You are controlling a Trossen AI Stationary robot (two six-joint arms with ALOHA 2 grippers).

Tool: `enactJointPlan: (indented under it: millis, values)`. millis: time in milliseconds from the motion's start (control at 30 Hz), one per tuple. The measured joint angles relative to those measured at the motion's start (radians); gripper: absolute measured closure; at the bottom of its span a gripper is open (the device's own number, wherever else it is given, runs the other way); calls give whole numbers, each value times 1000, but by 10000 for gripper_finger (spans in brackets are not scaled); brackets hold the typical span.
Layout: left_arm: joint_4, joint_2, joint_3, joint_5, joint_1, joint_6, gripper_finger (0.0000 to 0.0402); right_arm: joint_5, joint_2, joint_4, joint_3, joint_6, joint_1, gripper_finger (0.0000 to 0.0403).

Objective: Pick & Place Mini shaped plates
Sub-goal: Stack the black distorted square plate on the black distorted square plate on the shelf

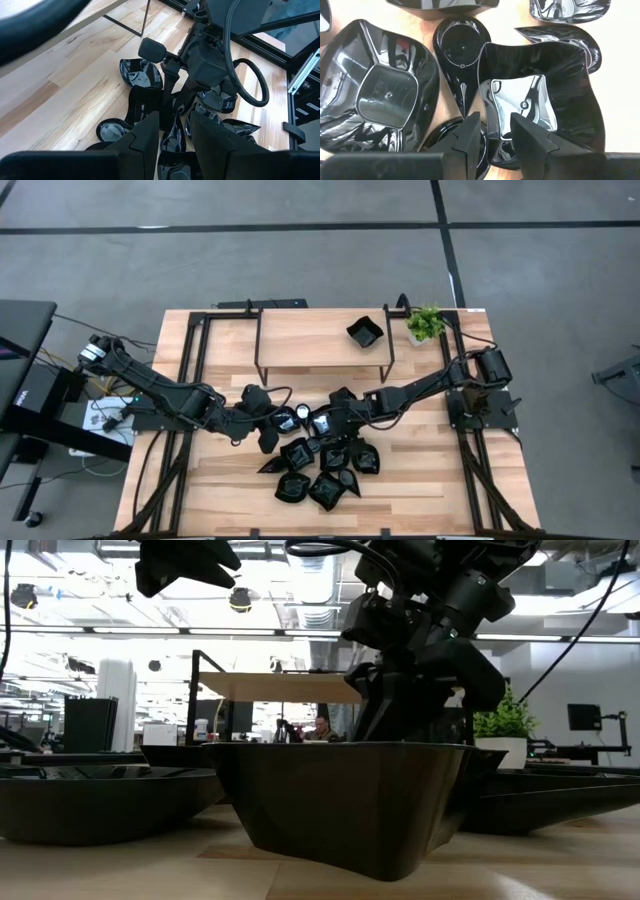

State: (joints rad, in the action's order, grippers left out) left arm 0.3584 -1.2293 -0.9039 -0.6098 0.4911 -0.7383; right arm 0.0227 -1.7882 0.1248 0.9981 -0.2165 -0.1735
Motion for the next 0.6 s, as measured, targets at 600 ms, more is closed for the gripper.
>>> enactJointPlan:
  millis: [600]
  values:
    - [0, 0, 0, -3, 0, 0, 289, 3, 0, 27, 0, 0, 6, 303]
